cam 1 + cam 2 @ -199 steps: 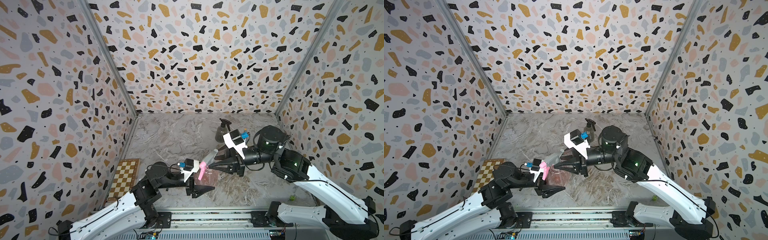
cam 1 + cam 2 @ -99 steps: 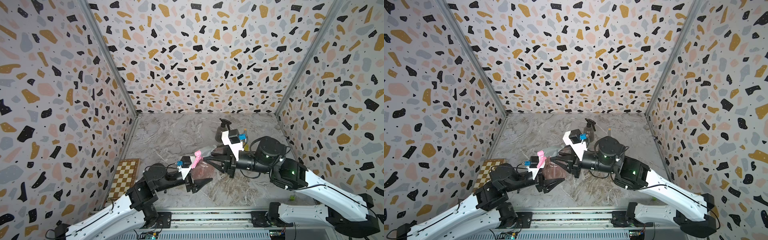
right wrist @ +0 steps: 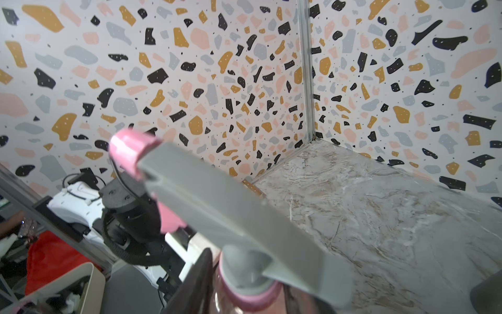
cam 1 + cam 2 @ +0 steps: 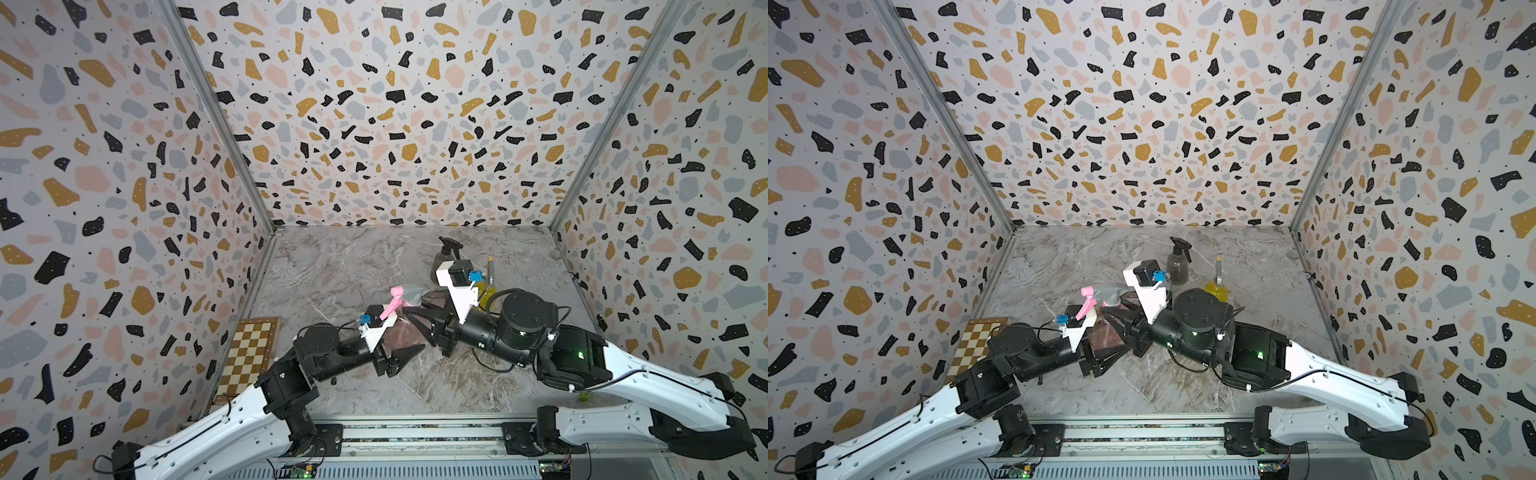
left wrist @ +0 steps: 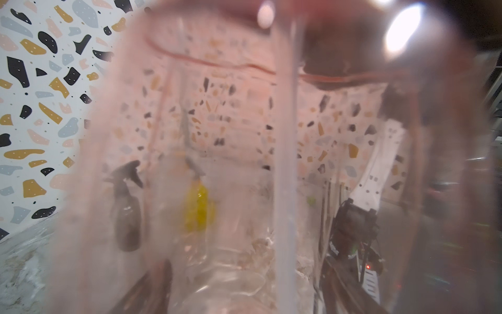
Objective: Attach spray nozzles to spray bottles
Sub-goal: Screw the spray nozzle on the spray bottle.
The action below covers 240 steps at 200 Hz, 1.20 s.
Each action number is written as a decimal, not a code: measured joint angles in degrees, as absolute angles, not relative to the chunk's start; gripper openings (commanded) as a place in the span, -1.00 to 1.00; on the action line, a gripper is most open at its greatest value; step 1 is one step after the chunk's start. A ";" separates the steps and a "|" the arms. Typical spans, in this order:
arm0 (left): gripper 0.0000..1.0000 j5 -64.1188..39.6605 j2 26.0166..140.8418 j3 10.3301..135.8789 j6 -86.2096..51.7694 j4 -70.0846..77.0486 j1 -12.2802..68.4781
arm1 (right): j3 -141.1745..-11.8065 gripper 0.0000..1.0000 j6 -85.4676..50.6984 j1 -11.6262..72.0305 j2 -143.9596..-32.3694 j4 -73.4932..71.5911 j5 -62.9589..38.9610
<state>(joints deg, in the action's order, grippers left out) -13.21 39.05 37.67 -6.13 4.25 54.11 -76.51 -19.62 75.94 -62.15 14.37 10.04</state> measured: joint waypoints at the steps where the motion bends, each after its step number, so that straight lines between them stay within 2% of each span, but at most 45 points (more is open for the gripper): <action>1: -1.00 -13.28 39.03 37.69 -6.13 4.25 54.08 | -76.62 0.16 -19.42 76.01 -62.15 14.59 9.98; 33: -1.00 -15.05 38.83 38.41 -6.44 4.29 53.98 | -79.15 0.47 -15.84 76.66 -61.56 18.41 6.46; 54: -1.00 -17.72 38.33 38.46 -6.68 4.95 53.71 | -79.99 0.51 -13.23 75.57 -59.90 20.99 1.08; 75: -1.00 -21.32 37.93 38.46 -6.85 5.41 53.69 | -80.29 0.52 -10.66 69.32 -58.15 22.83 -9.54; 104: -1.00 -26.30 37.89 38.46 -6.90 5.63 53.67 | -80.60 0.52 -8.01 58.37 -57.80 22.87 -25.36; 145: -1.00 -30.59 37.89 38.46 -7.09 5.63 53.69 | -82.85 0.44 -5.74 55.13 -59.99 22.68 -37.36; 187: -1.00 -31.73 38.00 38.46 -7.11 5.65 53.67 | -83.55 0.36 -5.72 54.98 -61.93 21.89 -43.03; 240: -1.00 -32.34 38.59 38.46 -7.11 5.85 53.67 | -83.53 0.20 -5.76 56.25 -63.51 21.76 -43.97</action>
